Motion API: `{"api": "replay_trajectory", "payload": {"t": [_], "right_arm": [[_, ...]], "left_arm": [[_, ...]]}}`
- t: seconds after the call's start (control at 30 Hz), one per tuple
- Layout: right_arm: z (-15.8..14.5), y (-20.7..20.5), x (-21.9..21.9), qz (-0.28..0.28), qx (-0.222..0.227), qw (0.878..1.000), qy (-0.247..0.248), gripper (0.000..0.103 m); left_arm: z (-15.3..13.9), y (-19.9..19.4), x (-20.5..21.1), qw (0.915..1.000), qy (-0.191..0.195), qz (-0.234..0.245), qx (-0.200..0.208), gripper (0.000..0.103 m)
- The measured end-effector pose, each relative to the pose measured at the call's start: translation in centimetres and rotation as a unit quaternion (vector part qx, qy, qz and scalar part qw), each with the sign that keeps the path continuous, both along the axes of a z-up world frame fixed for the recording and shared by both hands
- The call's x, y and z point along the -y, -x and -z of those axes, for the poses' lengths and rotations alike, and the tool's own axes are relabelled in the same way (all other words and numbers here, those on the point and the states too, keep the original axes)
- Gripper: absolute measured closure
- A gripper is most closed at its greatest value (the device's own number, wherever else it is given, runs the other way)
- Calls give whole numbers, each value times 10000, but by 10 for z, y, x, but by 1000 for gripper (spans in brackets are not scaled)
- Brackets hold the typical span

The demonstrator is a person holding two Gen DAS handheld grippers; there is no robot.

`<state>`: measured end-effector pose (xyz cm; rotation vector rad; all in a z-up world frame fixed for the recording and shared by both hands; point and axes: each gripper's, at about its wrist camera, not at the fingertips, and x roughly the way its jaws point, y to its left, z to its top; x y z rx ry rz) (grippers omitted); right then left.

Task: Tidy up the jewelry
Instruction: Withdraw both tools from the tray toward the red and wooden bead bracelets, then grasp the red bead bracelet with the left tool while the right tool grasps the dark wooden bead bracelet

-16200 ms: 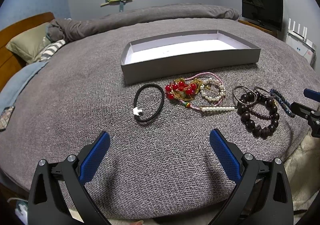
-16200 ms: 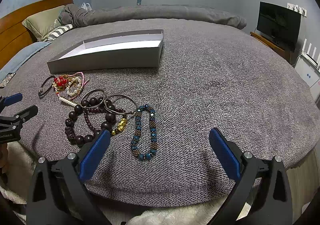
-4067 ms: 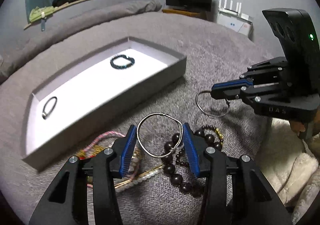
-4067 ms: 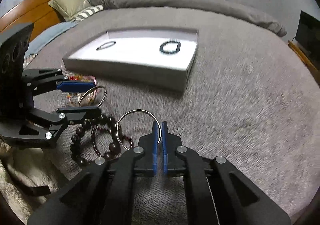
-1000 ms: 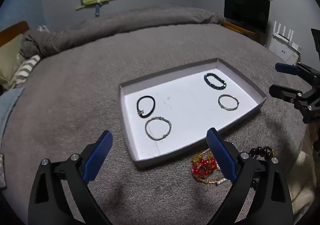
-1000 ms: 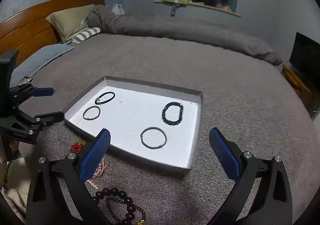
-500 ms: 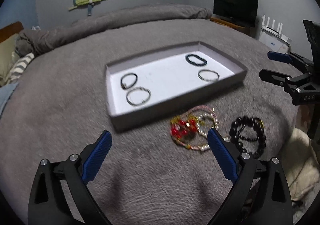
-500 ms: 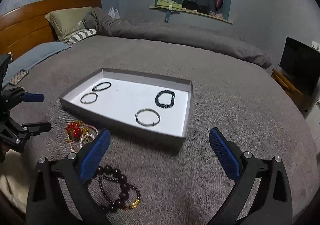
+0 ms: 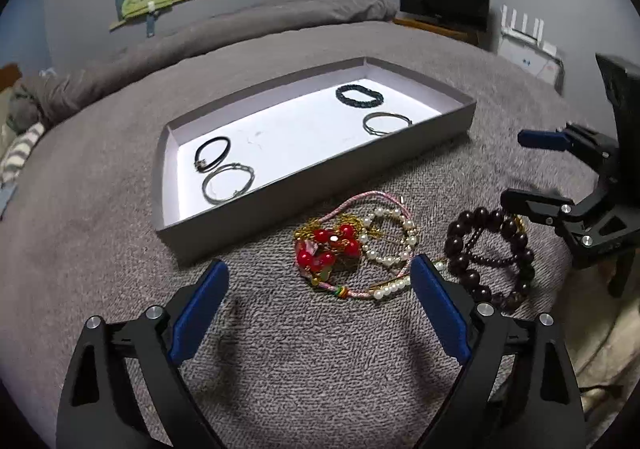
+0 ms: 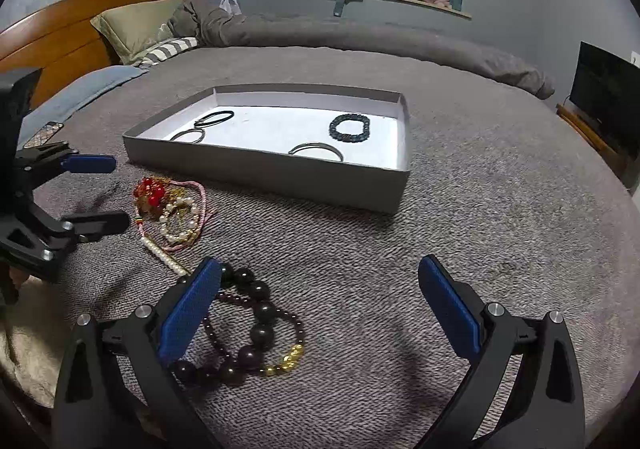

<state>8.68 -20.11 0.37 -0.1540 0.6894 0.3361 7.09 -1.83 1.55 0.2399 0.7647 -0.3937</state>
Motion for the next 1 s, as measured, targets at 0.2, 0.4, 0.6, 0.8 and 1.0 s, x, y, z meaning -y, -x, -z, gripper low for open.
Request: {"api": "replay_trajectory", "payload": {"t": [0.2,0.4,0.6,0.8,1.0], "right_arm": [[6,5,0,-142,1,9999,56,5],[4,6,7,-182,-36,9997,-143,5],[5,4,10,-237,-179,9993,-217,5],[5,5,11,-381,-318,9984,-279,6],[6,4,13,-401,-531,9974,-286,10]], "left_arm": [[-1,-5,6,9999,39,141,49,43],[3,-12,10,9999,-129,97,3,58],[6,-16,16,9996,-266,106,-36,74],[1,-12,14,9997,-177,163,-2,81],[-17,-7,7,9997,64,170,154,91]]}}
